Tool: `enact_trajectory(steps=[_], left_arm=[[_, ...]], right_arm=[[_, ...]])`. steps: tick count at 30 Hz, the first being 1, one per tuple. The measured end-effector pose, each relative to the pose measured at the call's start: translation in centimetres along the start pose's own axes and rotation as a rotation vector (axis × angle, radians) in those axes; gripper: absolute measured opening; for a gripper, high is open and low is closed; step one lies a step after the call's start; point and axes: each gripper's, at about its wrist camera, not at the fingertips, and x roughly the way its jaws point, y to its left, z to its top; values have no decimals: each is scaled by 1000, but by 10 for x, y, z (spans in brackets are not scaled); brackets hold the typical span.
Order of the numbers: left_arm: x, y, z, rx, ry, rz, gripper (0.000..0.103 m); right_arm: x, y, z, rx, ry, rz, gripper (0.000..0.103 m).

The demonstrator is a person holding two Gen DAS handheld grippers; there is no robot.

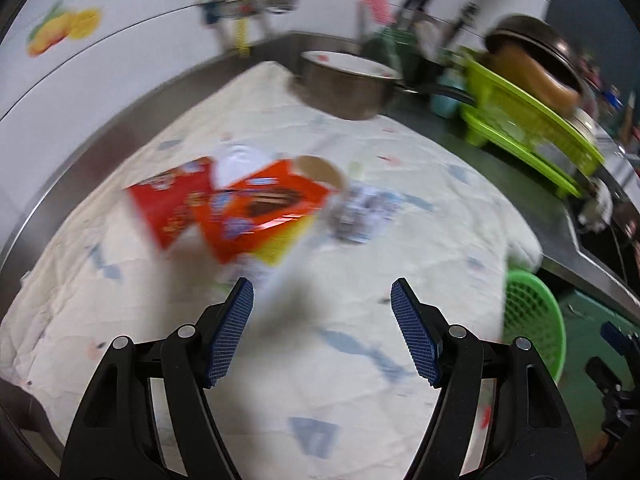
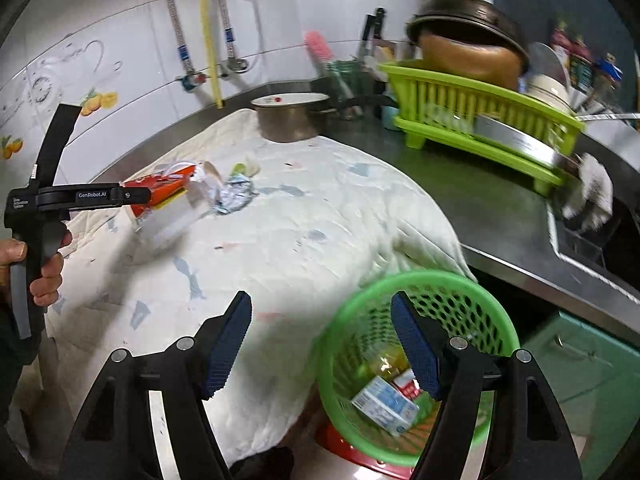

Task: Collect trash
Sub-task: 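Move both tools back over the remaining trash on the mat, then grasp the orange snack wrapper with the right tool and lift it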

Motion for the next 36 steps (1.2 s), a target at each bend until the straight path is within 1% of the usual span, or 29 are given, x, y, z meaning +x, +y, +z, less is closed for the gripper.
enact_trajectory(steps=[3,6,10,15,16,18,20,21,25,29,32,34,36], left_arm=[[3,21,1,-39,-7,24,71],[8,34,-2,-48,-2,34,71],[12,45,-6,-69,2,29,71],[10,61,-12,-96,-5,29,71],[8,66,-13,-103,-9,31,71],[6,75,-14,-122,-13,36,71],[4,83,-16,-139,-17,43,71],[3,87,-17,-147,-17,45,71],[4,100,-20,-168,-14,51,71],[7,105,-23,-171,-5,52,71],[10,107,-24,-175,1,47,71],[11,107,-24,-172,3,45,71],[13,106,-24,-170,7,39,71]], right_arm=[[13,9,13,-7,4,34,70],[27,22,29,-27,8,71,69],[48,42,53,-50,16,138,69],[82,74,83,-55,44,253,57],[89,81,88,-51,54,278,56],[104,94,98,-34,72,327,49],[120,104,108,-1,89,390,46],[127,108,110,11,94,404,42],[158,123,124,73,119,446,34],[185,129,134,143,135,459,32],[202,132,136,174,148,447,30],[216,131,136,215,160,467,28],[224,130,137,243,161,462,27]])
